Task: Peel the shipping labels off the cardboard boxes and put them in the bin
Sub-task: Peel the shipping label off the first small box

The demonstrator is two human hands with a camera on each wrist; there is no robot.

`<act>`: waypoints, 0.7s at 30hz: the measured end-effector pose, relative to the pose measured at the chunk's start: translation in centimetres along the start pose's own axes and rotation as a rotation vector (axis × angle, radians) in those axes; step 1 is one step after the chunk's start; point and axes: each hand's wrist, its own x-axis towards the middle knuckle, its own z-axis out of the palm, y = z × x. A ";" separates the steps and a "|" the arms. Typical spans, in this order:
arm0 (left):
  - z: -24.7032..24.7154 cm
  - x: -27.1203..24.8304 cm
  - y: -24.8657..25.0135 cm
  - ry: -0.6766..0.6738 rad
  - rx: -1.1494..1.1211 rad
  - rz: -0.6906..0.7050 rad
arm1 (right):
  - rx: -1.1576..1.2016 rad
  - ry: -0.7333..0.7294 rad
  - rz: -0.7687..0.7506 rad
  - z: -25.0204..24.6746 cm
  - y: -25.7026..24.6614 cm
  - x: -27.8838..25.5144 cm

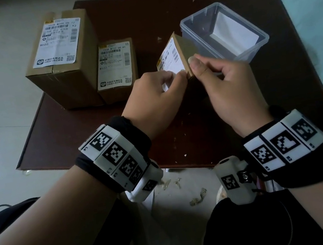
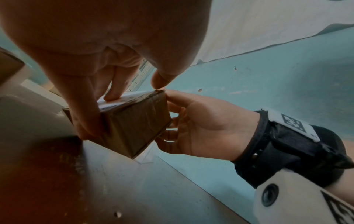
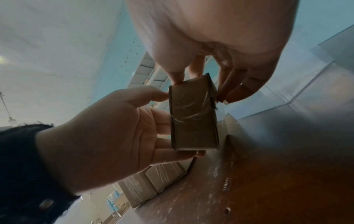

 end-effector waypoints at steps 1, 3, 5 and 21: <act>0.0 0.0 0.0 0.004 -0.003 -0.001 | -0.001 -0.002 -0.001 0.0 0.0 0.0; 0.0 0.0 0.1 0.017 -0.002 -0.004 | -0.003 -0.004 -0.008 0.0 0.0 0.0; 0.1 0.0 0.1 0.023 0.000 -0.002 | -0.003 0.000 -0.014 0.0 0.1 0.0; -0.3 0.0 0.1 0.008 0.067 0.030 | -0.007 -0.014 -0.014 0.0 0.5 0.3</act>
